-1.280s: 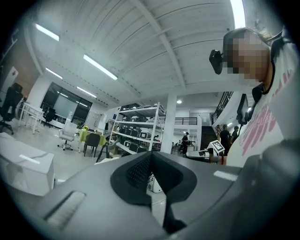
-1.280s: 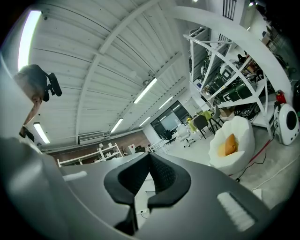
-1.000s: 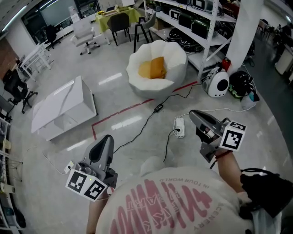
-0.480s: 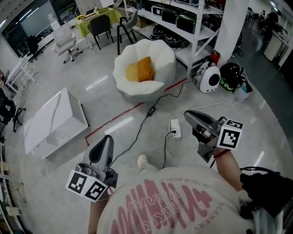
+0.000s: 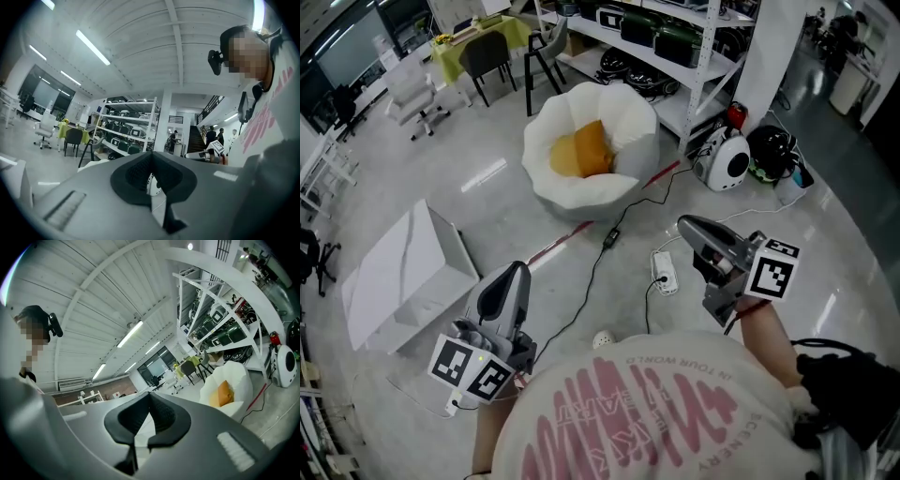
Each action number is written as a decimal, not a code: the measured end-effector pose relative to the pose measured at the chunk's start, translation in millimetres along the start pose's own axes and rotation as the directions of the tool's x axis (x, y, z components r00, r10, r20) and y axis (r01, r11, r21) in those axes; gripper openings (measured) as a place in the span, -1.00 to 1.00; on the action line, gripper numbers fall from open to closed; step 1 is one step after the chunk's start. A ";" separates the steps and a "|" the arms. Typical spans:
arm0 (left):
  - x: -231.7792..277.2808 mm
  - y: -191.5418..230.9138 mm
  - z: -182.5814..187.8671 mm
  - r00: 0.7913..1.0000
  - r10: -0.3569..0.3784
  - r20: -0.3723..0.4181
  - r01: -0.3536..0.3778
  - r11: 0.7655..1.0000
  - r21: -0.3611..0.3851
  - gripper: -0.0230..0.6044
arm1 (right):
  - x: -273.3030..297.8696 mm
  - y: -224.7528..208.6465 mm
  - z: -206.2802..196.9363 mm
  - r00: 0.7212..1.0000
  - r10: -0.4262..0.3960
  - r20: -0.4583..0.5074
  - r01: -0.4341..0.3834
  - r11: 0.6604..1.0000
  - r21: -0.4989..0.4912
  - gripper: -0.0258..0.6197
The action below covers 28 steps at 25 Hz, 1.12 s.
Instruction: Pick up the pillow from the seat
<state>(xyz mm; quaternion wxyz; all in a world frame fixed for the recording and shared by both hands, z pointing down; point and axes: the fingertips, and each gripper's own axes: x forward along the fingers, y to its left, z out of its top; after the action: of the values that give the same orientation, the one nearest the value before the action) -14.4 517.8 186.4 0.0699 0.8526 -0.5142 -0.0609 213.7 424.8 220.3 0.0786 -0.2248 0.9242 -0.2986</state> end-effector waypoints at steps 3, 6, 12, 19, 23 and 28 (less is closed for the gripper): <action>9.0 30.6 8.4 1.000 -0.020 -0.010 0.021 1.000 0.009 -0.88 | 30.0 -3.4 7.2 1.000 -0.010 0.015 0.010 1.000 -0.002 -0.91; 13.7 61.4 13.8 0.999 -0.030 -0.011 0.030 0.999 0.012 -0.88 | 57.6 -4.7 11.0 1.000 -0.016 0.025 0.017 1.000 -0.013 -0.91; 25.7 105.1 16.8 0.999 -0.045 0.000 0.045 0.999 -0.010 -0.88 | 93.7 -10.7 7.1 0.999 -0.043 0.008 0.043 0.999 -0.016 -0.91; 35.5 126.9 3.6 0.998 -0.063 -0.008 0.063 0.997 -0.049 -0.88 | 120.5 -22.6 -11.1 0.997 -0.068 -0.035 0.069 0.998 0.013 -0.91; 43.0 138.3 -4.6 0.998 -0.052 -0.024 0.050 0.996 -0.076 -0.88 | 132.9 -33.4 -9.9 0.995 -0.070 -0.064 0.071 0.997 0.007 -0.91; 61.2 156.4 -5.2 0.999 -0.024 -0.036 0.021 0.997 -0.068 -0.88 | 154.9 -60.0 3.1 0.997 -0.058 -0.053 0.060 0.998 0.035 -0.91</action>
<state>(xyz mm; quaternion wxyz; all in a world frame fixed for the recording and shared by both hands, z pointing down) -120.8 391.7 218.0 0.1074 0.8565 -0.5008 -0.0634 99.4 308.3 251.3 0.0499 -0.2429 0.9133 -0.3232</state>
